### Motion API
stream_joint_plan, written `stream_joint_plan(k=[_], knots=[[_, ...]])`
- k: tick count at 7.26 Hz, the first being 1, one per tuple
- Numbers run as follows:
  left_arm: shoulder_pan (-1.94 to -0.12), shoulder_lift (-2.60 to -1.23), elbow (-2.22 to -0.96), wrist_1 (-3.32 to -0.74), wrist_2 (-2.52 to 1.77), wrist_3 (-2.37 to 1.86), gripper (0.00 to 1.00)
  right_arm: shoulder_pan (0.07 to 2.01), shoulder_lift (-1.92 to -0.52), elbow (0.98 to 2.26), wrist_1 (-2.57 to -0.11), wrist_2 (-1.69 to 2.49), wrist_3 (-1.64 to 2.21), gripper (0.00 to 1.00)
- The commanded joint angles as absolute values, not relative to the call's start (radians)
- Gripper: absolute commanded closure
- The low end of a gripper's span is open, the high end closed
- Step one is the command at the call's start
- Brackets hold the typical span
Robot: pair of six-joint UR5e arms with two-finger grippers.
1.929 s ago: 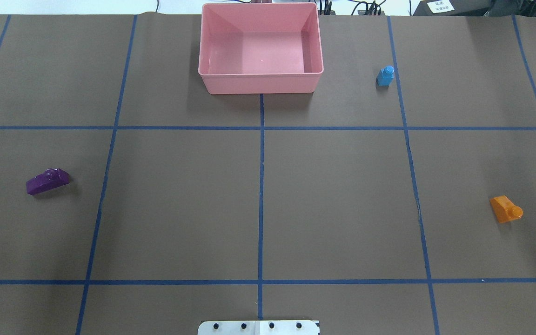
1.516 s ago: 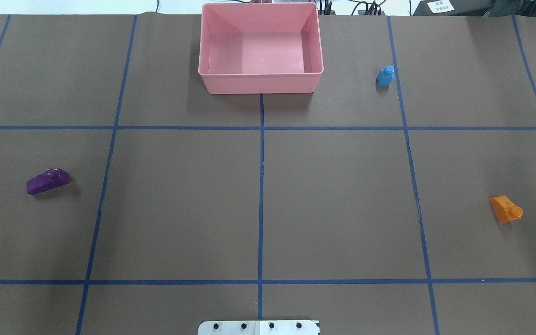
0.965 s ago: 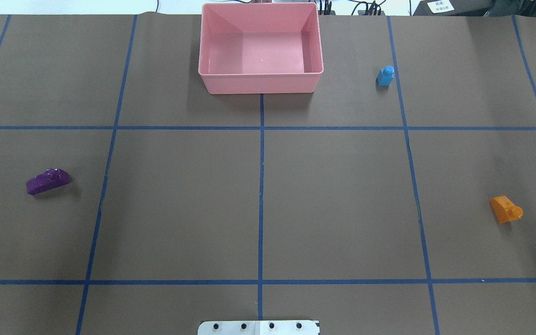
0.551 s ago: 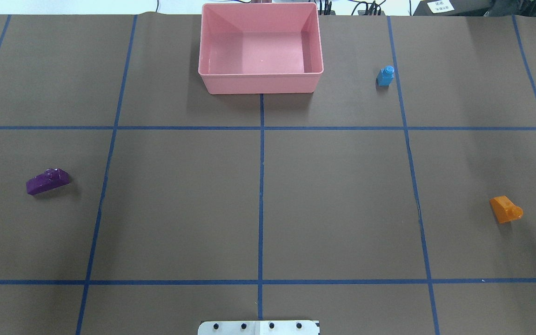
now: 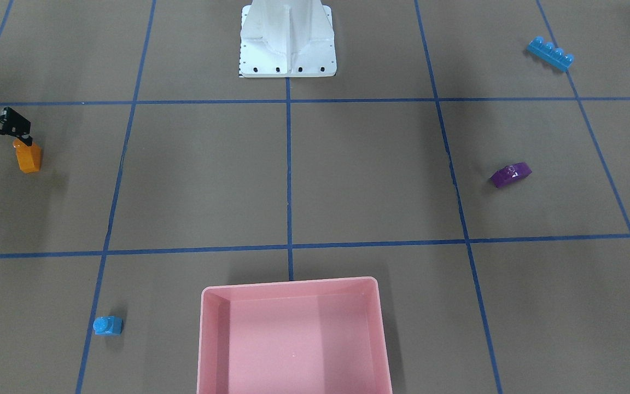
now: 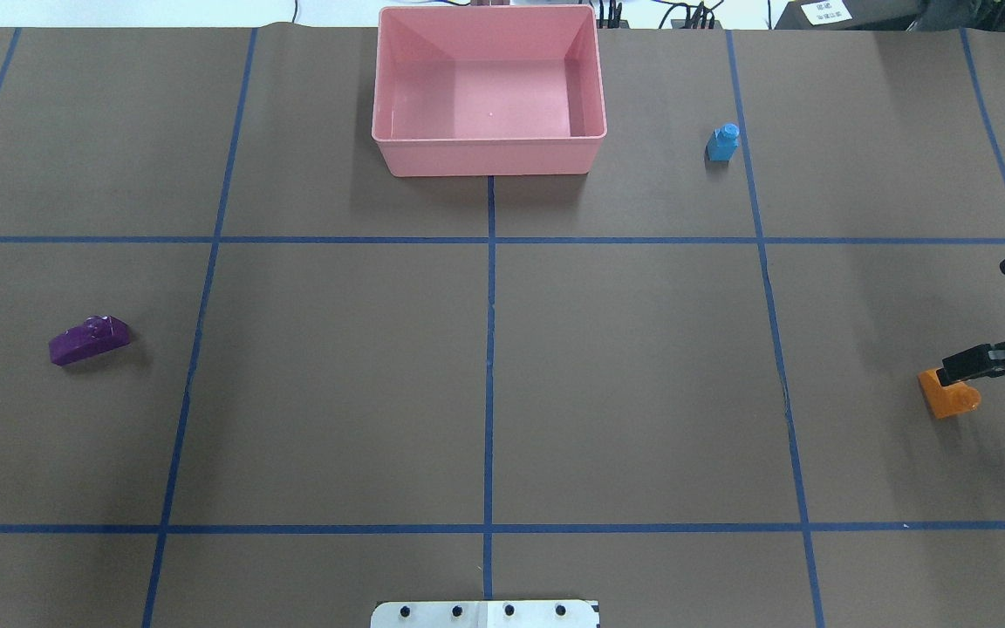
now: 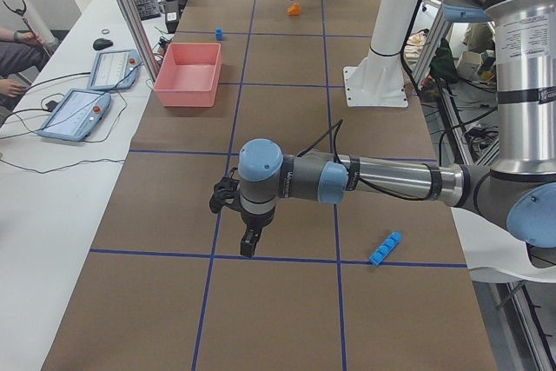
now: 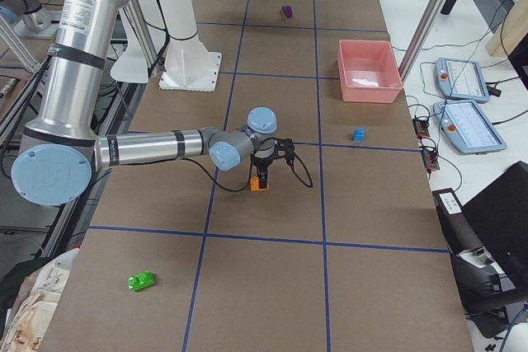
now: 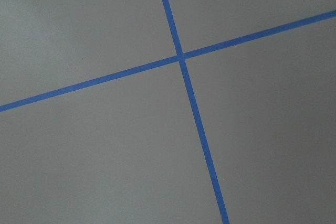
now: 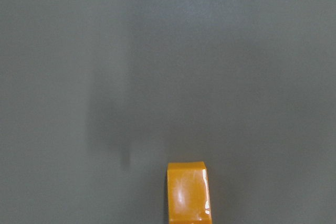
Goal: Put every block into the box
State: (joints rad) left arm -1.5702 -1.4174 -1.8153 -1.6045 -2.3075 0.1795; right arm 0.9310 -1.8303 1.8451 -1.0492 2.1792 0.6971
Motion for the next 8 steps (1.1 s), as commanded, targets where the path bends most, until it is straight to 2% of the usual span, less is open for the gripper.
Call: stream_joint_plan(k=[1, 2, 3, 4, 6, 8], knots=[[-1.569, -1.417, -1.812, -1.605, -2.324, 0.179, 0.0, 0.864, -1.832, 1.806, -1.023, 2.116, 0.732, 0.0], [-1.569, -1.417, -1.81, -1.603, -2.324, 0.179, 0.0, 0.856, -1.832, 1.802, -1.023, 2.099, 0.73, 0.04], [-1.569, -1.417, -1.807, -1.603, -2.324, 0.179, 0.0, 0.845, -1.832, 1.792, -1.025, 2.094, 0.732, 0.45], [-1.568, -1.417, -1.807, -1.603, -2.324, 0.179, 0.0, 0.845, -1.83, 1.792, -1.025, 2.094, 0.732, 0.99], [-1.556, -1.417, -1.807, -1.605, -2.325, 0.179, 0.0, 0.845, -1.822, 1.796, -1.025, 2.105, 0.732, 1.0], [-1.555, -1.417, -1.807, -1.605, -2.326, 0.179, 0.0, 0.859, -1.739, 1.799, -1.052, 2.117, 0.733, 1.0]])
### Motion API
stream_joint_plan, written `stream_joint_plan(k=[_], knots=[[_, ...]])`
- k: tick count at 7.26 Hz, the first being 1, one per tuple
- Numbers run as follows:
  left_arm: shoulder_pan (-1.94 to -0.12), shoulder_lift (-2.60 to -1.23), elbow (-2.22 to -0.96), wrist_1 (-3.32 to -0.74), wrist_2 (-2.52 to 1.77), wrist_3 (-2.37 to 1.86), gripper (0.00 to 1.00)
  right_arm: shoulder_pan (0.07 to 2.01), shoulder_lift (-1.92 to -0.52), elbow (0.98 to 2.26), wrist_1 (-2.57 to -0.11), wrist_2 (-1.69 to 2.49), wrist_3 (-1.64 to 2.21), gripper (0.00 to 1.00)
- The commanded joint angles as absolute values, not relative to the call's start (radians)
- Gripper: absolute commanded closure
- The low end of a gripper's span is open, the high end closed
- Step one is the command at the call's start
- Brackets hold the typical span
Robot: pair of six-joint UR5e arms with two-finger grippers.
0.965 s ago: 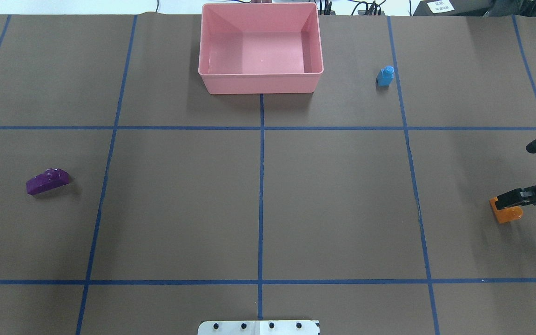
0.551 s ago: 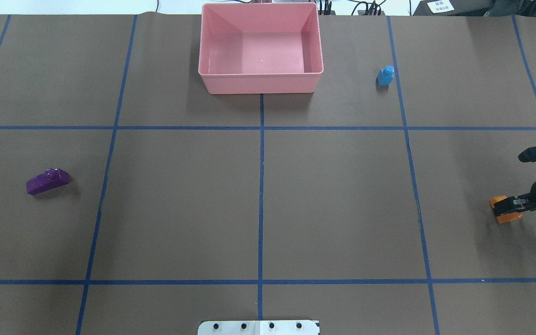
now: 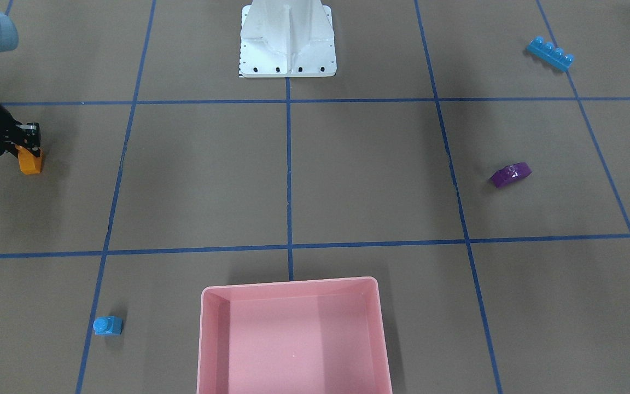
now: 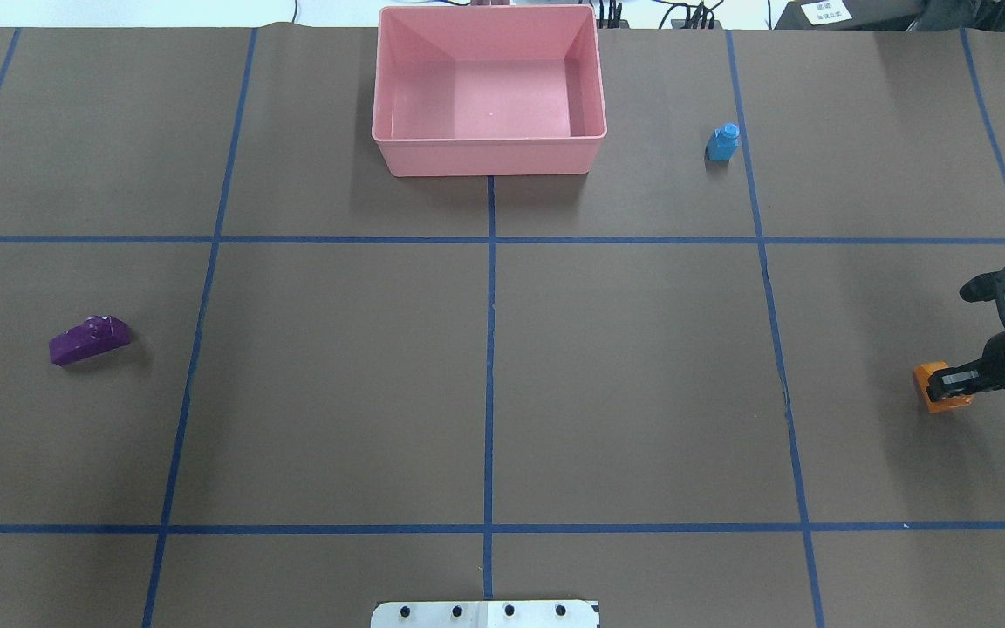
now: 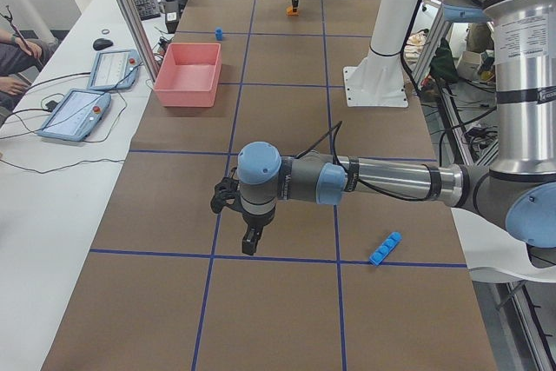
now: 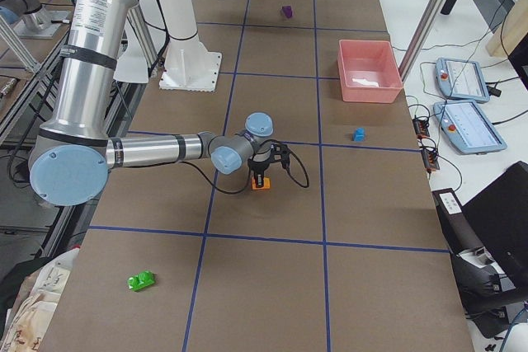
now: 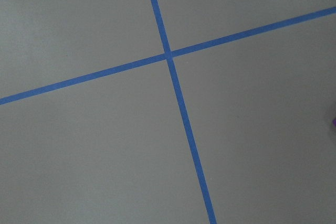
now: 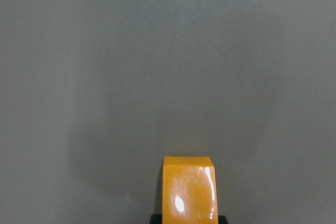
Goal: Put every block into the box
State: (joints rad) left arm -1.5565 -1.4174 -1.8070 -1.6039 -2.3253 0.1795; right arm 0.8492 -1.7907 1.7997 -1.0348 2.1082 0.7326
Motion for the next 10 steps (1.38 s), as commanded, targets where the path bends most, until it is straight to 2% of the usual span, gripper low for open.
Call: stream_joint_plan(k=[1, 3, 5, 6, 10], knots=[[-1.555, -1.417, -1.807, -1.605, -2.326, 0.179, 0.0, 0.918, -1.63, 1.796, -1.166, 2.167, 0.733, 1.0], [-1.552, -1.419, -1.805, -1.605, -2.326, 0.179, 0.0, 0.945, -1.395, 1.784, -1.412, 2.174, 0.733, 1.0], [-1.534, -1.42, -1.804, -1.614, -2.326, 0.179, 0.0, 0.954, -1.153, 1.679, -1.553, 2.175, 0.748, 1.0], [-1.52, -1.424, -1.804, -1.617, -2.327, 0.179, 0.0, 0.978, -1.043, 1.599, -1.59, 2.175, 0.75, 1.0], [-1.514, -1.424, -1.802, -1.617, -2.357, 0.178, 0.0, 1.04, -0.625, 1.135, -1.582, 2.178, 0.75, 1.0]])
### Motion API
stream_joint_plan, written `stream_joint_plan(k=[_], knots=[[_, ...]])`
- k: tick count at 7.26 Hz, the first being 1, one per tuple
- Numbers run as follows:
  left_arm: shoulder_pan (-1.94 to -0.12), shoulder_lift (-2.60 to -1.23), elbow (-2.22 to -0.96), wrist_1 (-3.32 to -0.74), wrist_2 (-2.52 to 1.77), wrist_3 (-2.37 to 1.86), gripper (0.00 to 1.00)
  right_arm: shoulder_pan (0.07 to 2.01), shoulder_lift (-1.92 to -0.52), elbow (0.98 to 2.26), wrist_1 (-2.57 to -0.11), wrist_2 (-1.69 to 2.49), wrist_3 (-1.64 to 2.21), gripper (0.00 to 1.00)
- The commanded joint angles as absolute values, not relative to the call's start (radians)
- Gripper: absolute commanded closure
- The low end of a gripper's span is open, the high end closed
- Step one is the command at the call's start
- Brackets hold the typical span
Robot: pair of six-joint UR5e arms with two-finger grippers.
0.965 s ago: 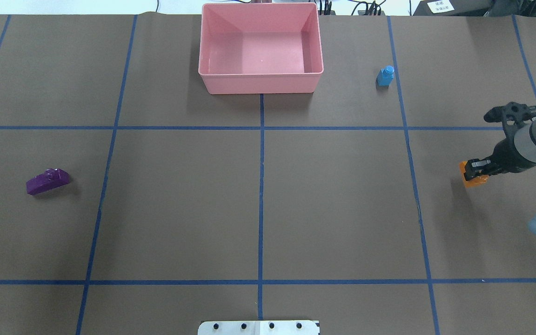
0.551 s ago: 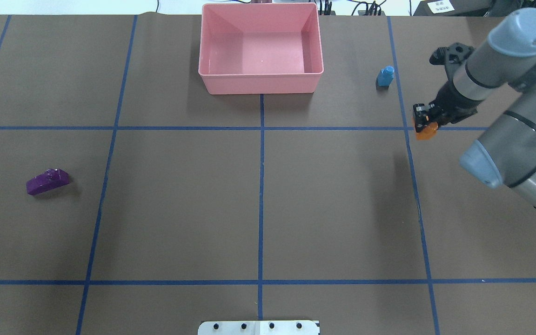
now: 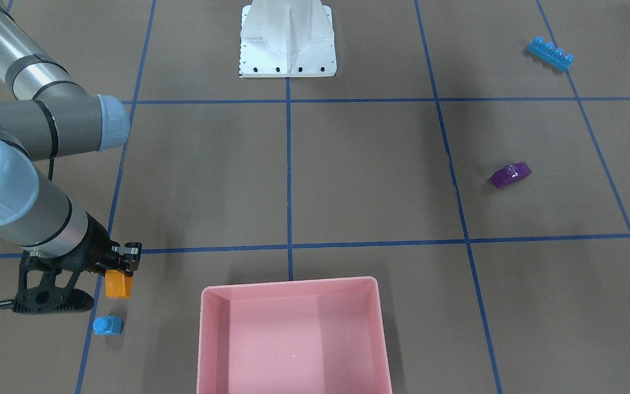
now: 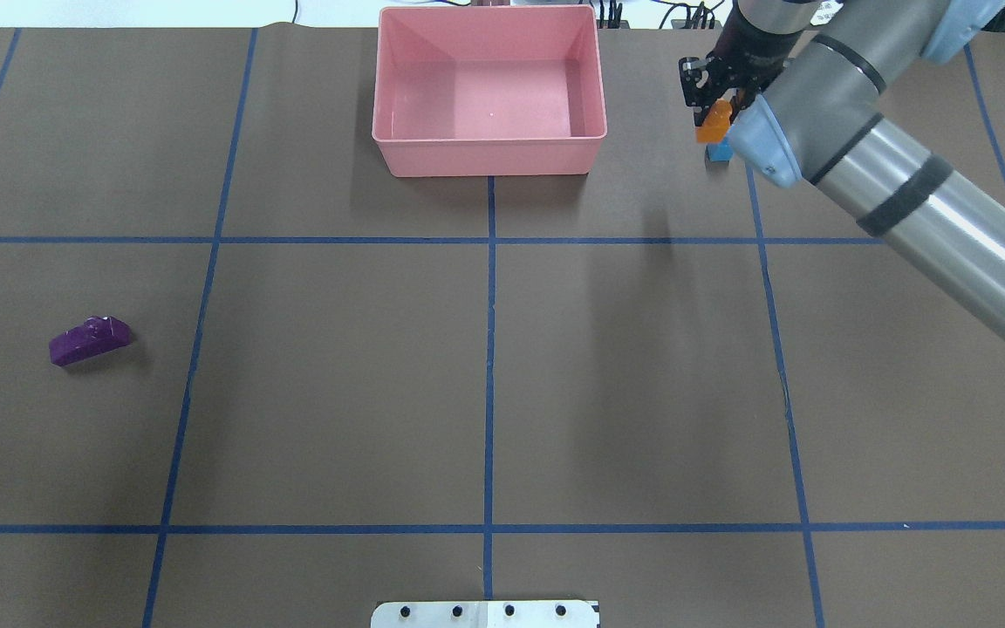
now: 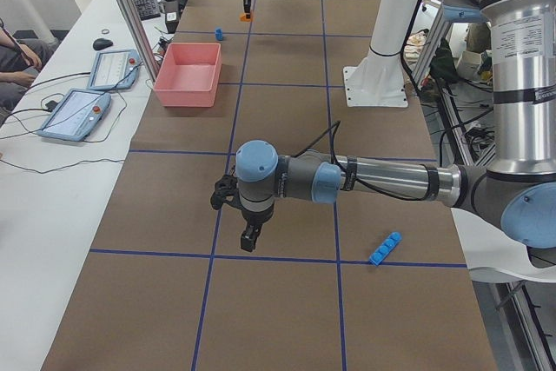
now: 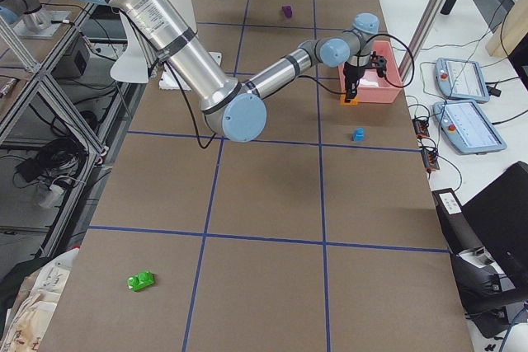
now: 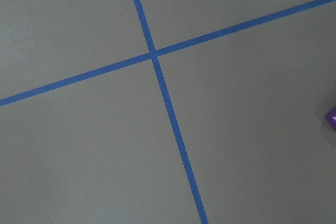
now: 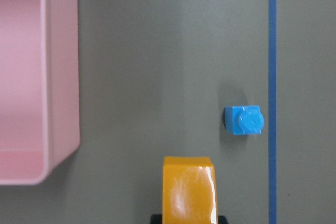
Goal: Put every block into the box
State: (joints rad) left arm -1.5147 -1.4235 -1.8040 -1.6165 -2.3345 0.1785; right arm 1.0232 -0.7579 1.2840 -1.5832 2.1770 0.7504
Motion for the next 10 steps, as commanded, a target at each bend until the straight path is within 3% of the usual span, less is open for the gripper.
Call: stream_joint_plan(k=[1, 4, 5, 9, 10], knots=[[-1.514, -1.427, -1.793, -1.618, -2.362, 0.178, 0.0, 1.049, -0.556, 1.043, -1.572, 2.178, 0.747, 1.0], [-1.514, -1.428, -1.793, -1.624, -2.362, 0.176, 0.0, 1.029, -0.378, 0.661, -1.306, 2.184, 0.785, 1.0], [-1.514, -1.43, -1.793, -1.624, -2.364, 0.176, 0.0, 0.997, -0.35, 0.606, -1.237, 2.183, 0.875, 1.0], [-1.513, -1.43, -1.786, -1.626, -2.364, 0.175, 0.0, 0.94, -0.345, 0.566, -1.151, 2.172, 0.94, 1.0], [-1.509, -1.431, -1.786, -1.626, -2.364, 0.176, 0.0, 0.939, -0.345, 0.566, -1.15, 2.172, 0.94, 0.83]])
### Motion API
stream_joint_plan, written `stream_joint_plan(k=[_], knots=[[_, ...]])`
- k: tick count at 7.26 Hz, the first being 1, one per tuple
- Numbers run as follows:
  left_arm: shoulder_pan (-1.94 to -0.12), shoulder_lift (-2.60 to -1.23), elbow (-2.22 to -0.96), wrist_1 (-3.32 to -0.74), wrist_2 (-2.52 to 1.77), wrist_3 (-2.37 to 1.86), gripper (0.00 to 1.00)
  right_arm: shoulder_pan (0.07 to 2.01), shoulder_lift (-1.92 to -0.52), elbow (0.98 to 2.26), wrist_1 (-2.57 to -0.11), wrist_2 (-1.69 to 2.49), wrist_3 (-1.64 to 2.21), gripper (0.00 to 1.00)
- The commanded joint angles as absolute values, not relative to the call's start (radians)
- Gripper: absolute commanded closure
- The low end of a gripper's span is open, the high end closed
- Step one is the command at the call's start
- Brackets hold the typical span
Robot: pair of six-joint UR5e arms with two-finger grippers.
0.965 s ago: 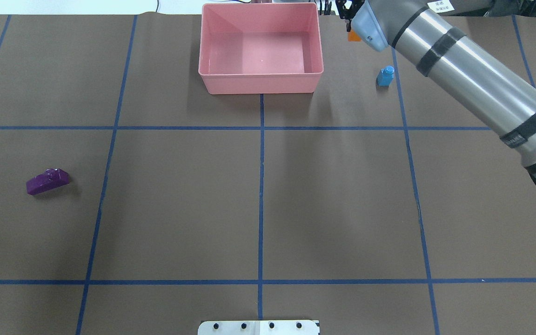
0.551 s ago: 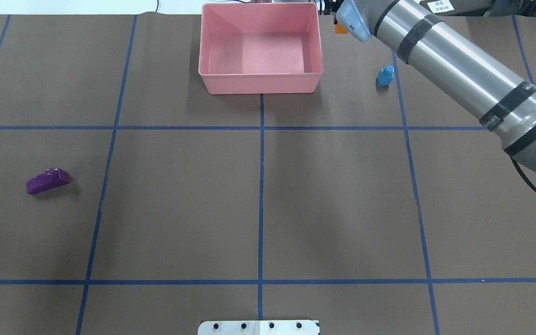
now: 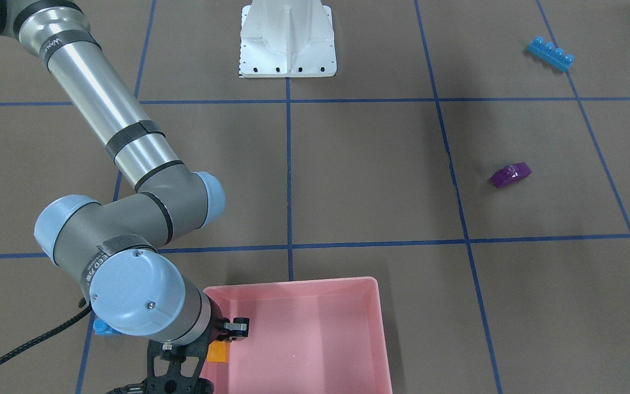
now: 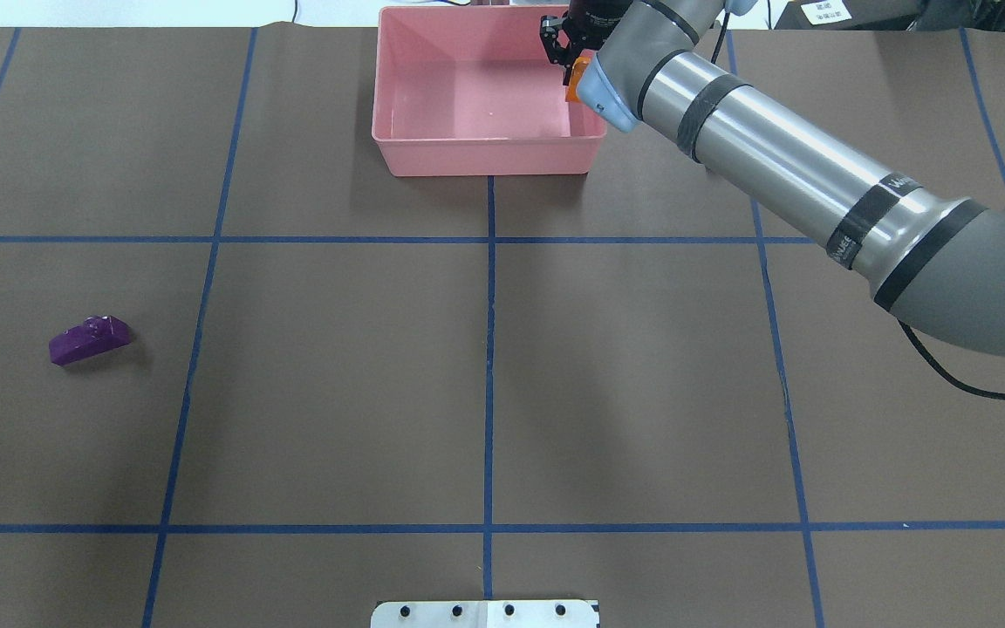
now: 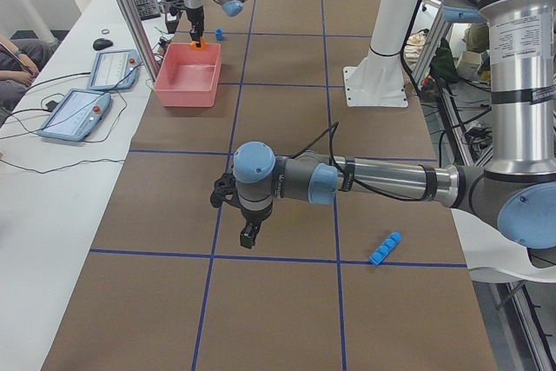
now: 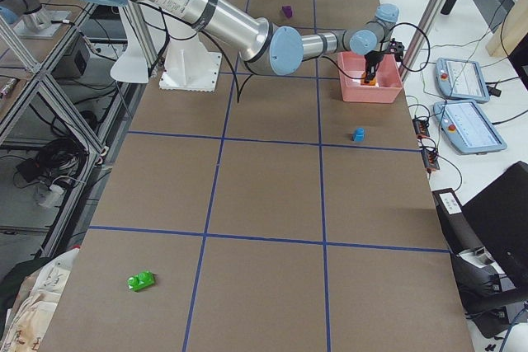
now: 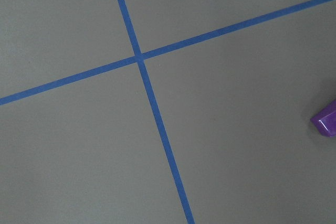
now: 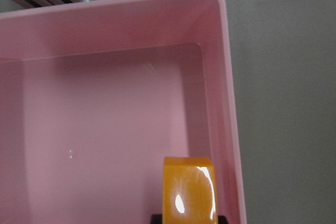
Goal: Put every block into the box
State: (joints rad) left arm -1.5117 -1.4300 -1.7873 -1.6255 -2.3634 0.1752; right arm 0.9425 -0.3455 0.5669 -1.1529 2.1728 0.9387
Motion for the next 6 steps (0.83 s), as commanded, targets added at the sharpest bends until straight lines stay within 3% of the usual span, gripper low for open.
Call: stream_joint_plan(k=[1, 3, 6], knots=[[-1.506, -1.431, -1.786, -1.625, -2.362, 0.176, 0.0, 0.939, -0.347, 0.568, -1.15, 2.16, 0.937, 0.01], [-1.506, -1.436, -1.787, -1.631, -2.362, 0.175, 0.0, 0.948, -0.348, 0.59, -1.158, 2.161, 0.942, 0.0], [-1.484, -1.521, -1.757, -1.744, -2.364, 0.16, 0.0, 0.992, -0.389, 0.82, -1.393, 2.177, 0.922, 0.0]])
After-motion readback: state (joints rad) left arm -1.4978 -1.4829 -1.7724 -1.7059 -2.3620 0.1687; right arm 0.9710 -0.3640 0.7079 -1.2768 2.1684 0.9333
